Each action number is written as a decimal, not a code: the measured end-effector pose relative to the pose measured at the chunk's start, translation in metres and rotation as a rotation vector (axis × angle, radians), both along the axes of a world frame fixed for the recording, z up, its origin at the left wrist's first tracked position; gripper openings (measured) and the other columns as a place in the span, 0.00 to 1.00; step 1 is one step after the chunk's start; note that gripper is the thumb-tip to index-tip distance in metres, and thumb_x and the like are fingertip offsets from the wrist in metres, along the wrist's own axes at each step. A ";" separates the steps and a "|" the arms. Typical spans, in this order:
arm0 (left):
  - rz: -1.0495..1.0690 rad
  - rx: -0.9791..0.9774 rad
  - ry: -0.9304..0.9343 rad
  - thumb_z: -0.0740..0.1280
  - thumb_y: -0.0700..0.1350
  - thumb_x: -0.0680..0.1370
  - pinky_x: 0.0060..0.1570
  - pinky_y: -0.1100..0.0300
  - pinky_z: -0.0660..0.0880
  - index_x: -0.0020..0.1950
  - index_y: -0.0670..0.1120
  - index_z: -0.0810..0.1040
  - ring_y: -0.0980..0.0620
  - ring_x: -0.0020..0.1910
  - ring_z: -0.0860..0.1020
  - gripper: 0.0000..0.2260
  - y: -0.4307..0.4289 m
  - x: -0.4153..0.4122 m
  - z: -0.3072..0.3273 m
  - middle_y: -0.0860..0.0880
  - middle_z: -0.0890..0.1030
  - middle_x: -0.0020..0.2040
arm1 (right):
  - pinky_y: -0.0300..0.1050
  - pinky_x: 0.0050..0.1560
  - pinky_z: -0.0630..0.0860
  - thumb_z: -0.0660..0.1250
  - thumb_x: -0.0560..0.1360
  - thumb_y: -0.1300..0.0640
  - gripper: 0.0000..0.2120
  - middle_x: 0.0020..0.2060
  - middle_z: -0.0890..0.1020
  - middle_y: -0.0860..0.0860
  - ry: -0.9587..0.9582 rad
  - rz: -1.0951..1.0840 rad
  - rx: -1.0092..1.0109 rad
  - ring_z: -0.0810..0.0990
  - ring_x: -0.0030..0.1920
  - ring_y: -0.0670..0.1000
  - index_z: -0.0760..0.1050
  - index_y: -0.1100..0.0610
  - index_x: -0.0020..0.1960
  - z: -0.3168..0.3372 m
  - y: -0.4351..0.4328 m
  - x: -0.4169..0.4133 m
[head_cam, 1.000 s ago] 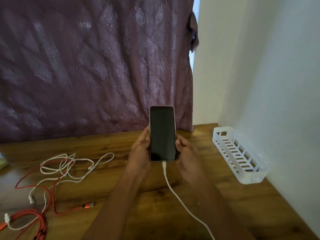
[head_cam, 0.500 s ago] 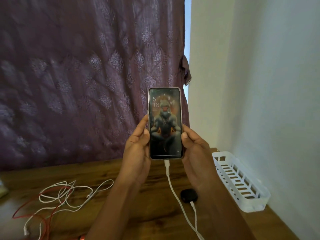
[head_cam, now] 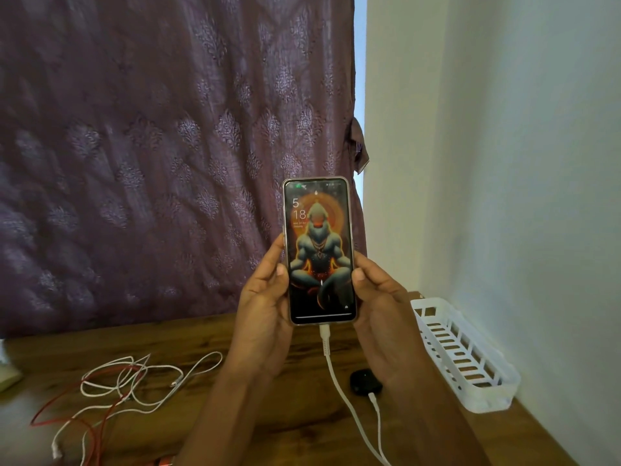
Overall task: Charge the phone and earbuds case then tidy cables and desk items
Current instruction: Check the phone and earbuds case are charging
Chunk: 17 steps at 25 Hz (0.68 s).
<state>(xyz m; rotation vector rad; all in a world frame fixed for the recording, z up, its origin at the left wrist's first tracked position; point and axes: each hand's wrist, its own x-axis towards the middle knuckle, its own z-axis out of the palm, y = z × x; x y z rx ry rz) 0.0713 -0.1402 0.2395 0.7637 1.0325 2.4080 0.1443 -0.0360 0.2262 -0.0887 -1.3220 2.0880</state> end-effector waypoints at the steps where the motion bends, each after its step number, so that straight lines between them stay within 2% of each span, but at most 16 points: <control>1: -0.002 -0.001 -0.005 0.54 0.37 0.79 0.48 0.59 0.80 0.59 0.53 0.75 0.51 0.53 0.81 0.17 0.000 0.001 0.000 0.48 0.82 0.56 | 0.35 0.38 0.78 0.56 0.78 0.62 0.13 0.49 0.83 0.49 0.004 0.002 0.000 0.83 0.48 0.47 0.75 0.54 0.57 0.000 -0.001 0.000; 7: 0.010 -0.027 -0.008 0.53 0.37 0.79 0.50 0.59 0.79 0.64 0.50 0.72 0.51 0.54 0.80 0.17 0.000 0.004 0.000 0.47 0.80 0.59 | 0.35 0.38 0.79 0.57 0.78 0.62 0.15 0.53 0.81 0.52 -0.008 -0.026 -0.031 0.80 0.52 0.50 0.74 0.57 0.62 -0.003 -0.003 0.003; 11: 0.013 -0.042 -0.019 0.54 0.37 0.79 0.52 0.57 0.78 0.63 0.51 0.73 0.51 0.56 0.80 0.17 -0.001 0.003 -0.002 0.47 0.80 0.59 | 0.34 0.36 0.78 0.57 0.78 0.62 0.12 0.48 0.82 0.48 -0.023 -0.040 -0.013 0.82 0.48 0.48 0.76 0.53 0.56 -0.002 -0.004 0.003; 17: 0.005 -0.037 -0.035 0.54 0.37 0.79 0.51 0.58 0.79 0.62 0.51 0.73 0.51 0.55 0.80 0.17 -0.003 0.000 -0.002 0.47 0.80 0.59 | 0.34 0.37 0.79 0.57 0.78 0.62 0.12 0.46 0.83 0.47 -0.029 -0.051 -0.003 0.82 0.48 0.48 0.76 0.52 0.54 -0.002 -0.006 0.000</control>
